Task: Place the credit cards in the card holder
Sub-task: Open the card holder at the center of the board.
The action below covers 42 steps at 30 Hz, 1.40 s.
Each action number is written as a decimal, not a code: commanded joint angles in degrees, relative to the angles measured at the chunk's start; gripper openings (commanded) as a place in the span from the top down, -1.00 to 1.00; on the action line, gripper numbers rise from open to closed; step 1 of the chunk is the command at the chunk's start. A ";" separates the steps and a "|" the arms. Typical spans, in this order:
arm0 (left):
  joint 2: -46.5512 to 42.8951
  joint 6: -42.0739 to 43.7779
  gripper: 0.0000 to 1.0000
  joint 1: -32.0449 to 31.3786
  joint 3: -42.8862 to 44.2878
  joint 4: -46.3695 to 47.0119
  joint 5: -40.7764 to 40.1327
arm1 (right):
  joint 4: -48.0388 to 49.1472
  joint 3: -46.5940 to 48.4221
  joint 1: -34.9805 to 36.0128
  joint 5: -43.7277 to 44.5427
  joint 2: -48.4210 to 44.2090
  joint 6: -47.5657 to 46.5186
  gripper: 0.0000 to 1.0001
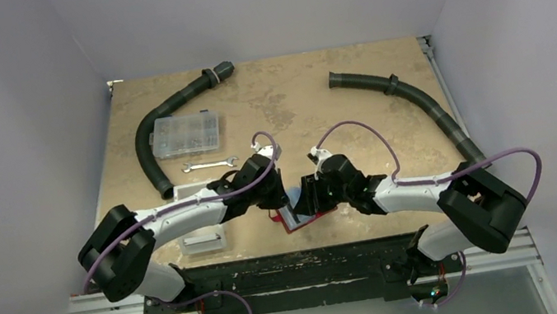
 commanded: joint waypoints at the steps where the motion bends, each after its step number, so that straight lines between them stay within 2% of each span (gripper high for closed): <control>1: -0.55 -3.33 1.00 -0.01 -2.35 6.33 2.15 | 2.57 -0.42 -0.44 -1.86 -1.19 0.91 0.51; 5: 2.20 -5.38 1.00 -0.02 -4.27 11.03 4.94 | 3.35 -0.78 -0.59 -2.37 -1.35 1.56 0.51; 12: 5.63 -6.75 1.00 -0.04 -8.21 12.29 1.65 | -2.94 1.02 -0.68 2.04 -3.37 0.29 0.51; 18: 6.79 -6.31 1.00 -0.01 -8.79 8.87 -2.49 | -16.32 5.70 -0.47 15.49 -4.35 0.70 0.11; 24: 6.74 -5.82 1.00 -0.01 -8.98 7.97 -3.18 | -35.44 9.48 -0.29 33.48 -5.53 11.77 -0.31; 27: 7.06 -5.34 1.00 -0.01 -8.62 8.01 -2.75 | -38.75 8.67 -0.34 37.89 -11.37 14.36 -0.54; 29: 6.97 -4.87 1.00 -0.04 -8.45 8.57 -2.35 | -35.67 7.86 -0.37 36.64 -15.73 11.95 -0.61; 34: 4.05 -2.72 1.00 -0.03 -6.06 7.91 -1.38 | -28.19 6.32 -0.45 29.91 -18.74 5.86 -0.56; 37: 1.87 -1.09 1.00 -0.01 -4.01 4.96 -0.72 | -28.58 7.78 -0.45 28.12 -16.36 3.22 -0.28; 39: -0.11 -1.24 1.00 -0.01 -3.72 6.59 2.11 | -30.25 8.76 -0.47 28.36 -15.25 2.48 -0.28; 40: -0.83 -1.18 1.00 -0.04 -3.25 6.83 3.11 | -31.83 9.55 -0.39 31.17 -15.17 1.88 -0.35; 42: -0.97 -0.88 1.00 -0.02 -1.92 9.20 4.77 | -32.47 10.06 -0.39 30.69 -16.02 1.74 -0.49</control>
